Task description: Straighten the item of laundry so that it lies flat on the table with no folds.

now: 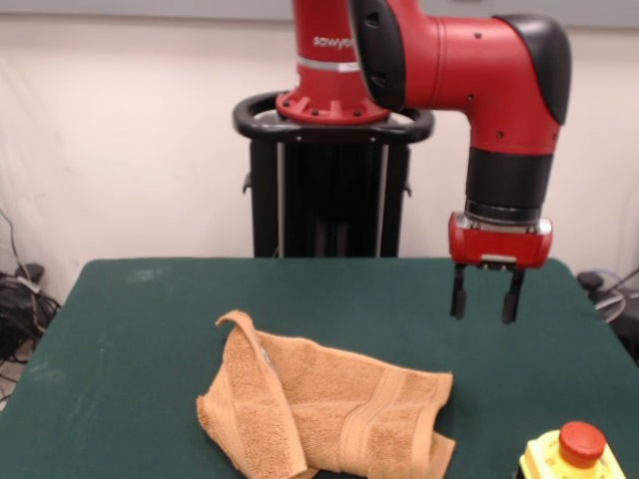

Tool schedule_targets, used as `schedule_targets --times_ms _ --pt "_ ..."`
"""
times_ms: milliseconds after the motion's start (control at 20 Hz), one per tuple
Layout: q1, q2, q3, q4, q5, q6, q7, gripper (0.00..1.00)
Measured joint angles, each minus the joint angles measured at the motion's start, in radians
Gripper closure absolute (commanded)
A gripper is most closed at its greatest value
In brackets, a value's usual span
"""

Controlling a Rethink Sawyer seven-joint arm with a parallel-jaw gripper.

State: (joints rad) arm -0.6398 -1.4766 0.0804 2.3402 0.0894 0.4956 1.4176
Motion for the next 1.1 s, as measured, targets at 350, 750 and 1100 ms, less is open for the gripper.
schedule_targets --times_ms 350,750,1100 --pt "0.017 0.009 -0.01 -0.04 -0.08 0.013 0.0 0.0" --pt "0.079 0.076 -0.016 -0.064 -0.122 -0.031 0.001 0.0" --pt "0.031 0.207 0.0 -0.064 -0.142 -0.391 0.006 0.0"
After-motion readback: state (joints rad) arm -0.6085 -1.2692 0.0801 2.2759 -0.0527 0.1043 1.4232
